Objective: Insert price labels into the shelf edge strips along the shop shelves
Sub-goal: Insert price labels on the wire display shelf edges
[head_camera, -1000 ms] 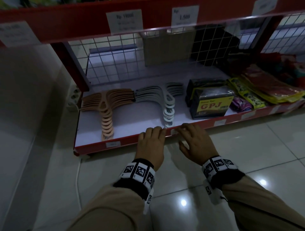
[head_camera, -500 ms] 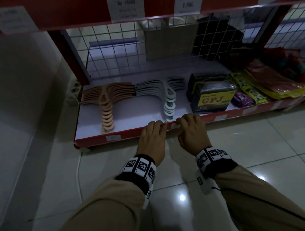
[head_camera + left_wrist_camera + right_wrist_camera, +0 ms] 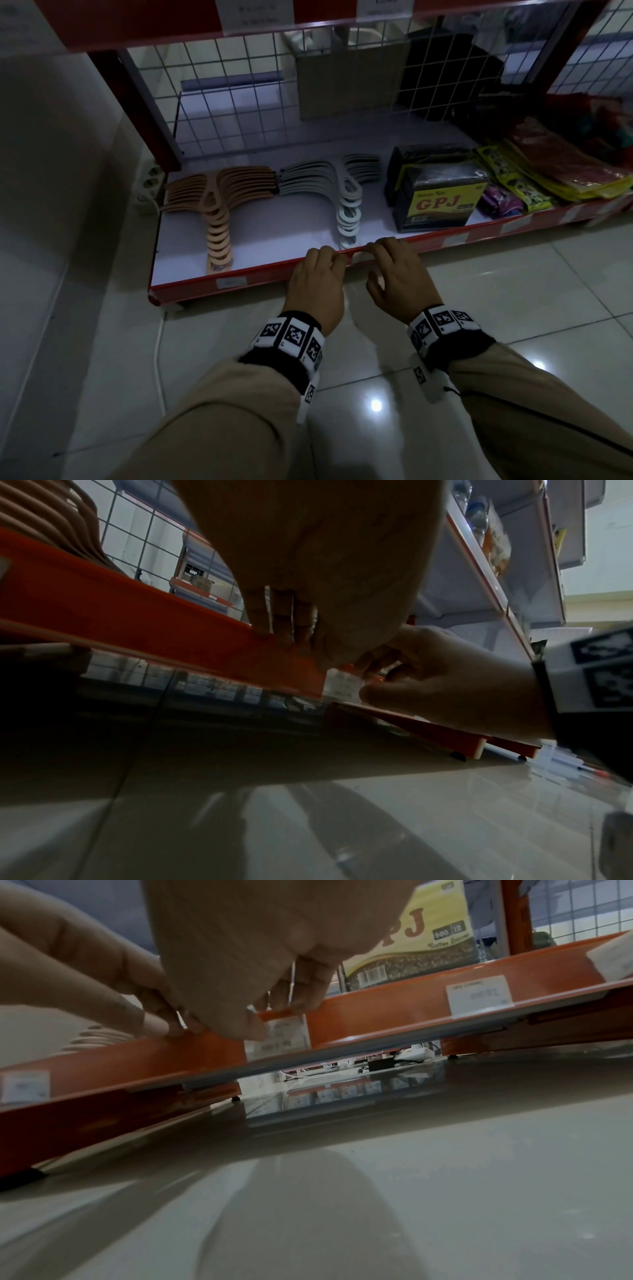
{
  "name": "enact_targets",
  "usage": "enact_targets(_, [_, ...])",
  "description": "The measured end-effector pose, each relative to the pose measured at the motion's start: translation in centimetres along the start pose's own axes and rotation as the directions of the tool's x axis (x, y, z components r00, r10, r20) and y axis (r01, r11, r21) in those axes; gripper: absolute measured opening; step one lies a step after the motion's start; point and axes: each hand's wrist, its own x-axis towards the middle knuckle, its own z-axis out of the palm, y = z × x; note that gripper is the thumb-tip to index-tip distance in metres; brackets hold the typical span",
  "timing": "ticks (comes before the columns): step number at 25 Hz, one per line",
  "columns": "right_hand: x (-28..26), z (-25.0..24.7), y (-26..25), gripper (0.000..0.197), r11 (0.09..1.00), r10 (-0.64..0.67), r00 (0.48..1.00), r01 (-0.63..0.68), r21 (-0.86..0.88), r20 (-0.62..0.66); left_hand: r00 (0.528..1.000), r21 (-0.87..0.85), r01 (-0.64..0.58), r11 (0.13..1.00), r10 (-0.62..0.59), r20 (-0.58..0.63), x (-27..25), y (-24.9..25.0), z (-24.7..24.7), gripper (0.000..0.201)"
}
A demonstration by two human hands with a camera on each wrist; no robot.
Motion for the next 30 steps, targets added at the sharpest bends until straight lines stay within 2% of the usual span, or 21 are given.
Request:
enact_targets(6, [-0.4, 0.1, 0.2, 0.041, 0.998, -0.055, 0.997, 0.054, -0.02, -0.054, 0.999, 0.055, 0.005, 0.998, -0.008, 0.041, -0.3, 0.6, 0.4, 0.063])
enact_targets(9, [-0.2, 0.0, 0.1, 0.039, 0.998, -0.046, 0.998, 0.044, -0.041, -0.032, 0.999, 0.009, 0.025, 1.0, -0.026, 0.04, -0.1, 0.5, 0.4, 0.065])
enact_targets(13, [0.3, -0.2, 0.1, 0.035, 1.0, -0.001, 1.0, 0.001, -0.022, -0.002, 0.997, -0.048, 0.06, 0.997, -0.057, 0.049, 0.1, 0.3, 0.4, 0.062])
enact_targets(17, [0.6, -0.6, 0.1, 0.029, 0.998, 0.005, 1.0, -0.003, -0.061, 0.03, 0.999, -0.027, 0.029, 0.999, -0.028, 0.037, -0.2, 0.1, 0.5, 0.062])
enact_targets(21, [1.3, -1.0, 0.3, 0.023, 1.0, 0.024, 0.999, -0.024, -0.001, 0.045, 0.999, -0.066, 0.024, 0.998, -0.022, 0.029, -0.1, -0.2, 0.3, 0.061])
enact_targets(25, [2.2, -2.0, 0.7, 0.012, 0.998, 0.039, 0.999, -0.04, 0.055, 0.028, 0.998, -0.151, 0.061, 0.987, -0.059, 0.017, 0.2, -0.5, 0.2, 0.046])
enact_targets(27, [2.4, -2.3, 0.6, 0.008, 0.99, 0.037, 0.998, -0.03, 0.141, -0.048, 0.997, -0.251, 0.072, 0.965, -0.076, -0.01, 0.2, -0.8, 0.2, 0.04])
enact_targets(28, [2.5, -2.2, 0.3, 0.005, 0.965, 0.083, 0.991, -0.053, 0.257, -0.109, 0.996, -0.312, 0.078, 0.947, -0.089, -0.019, 0.3, -0.9, 0.1, 0.039])
enact_targets(29, [2.6, -2.2, -0.1, 0.005, 0.909, 0.171, 0.974, -0.099, 0.405, -0.146, 0.994, -0.366, 0.086, 0.927, -0.103, -0.025, 0.4, -0.9, 0.0, 0.039])
enact_targets(30, [2.8, -2.1, -0.5, 0.006, 0.815, 0.269, 0.954, -0.155, 0.558, -0.129, 0.993, -0.412, 0.095, 0.906, -0.118, -0.031, 0.5, -0.9, 0.0, 0.042])
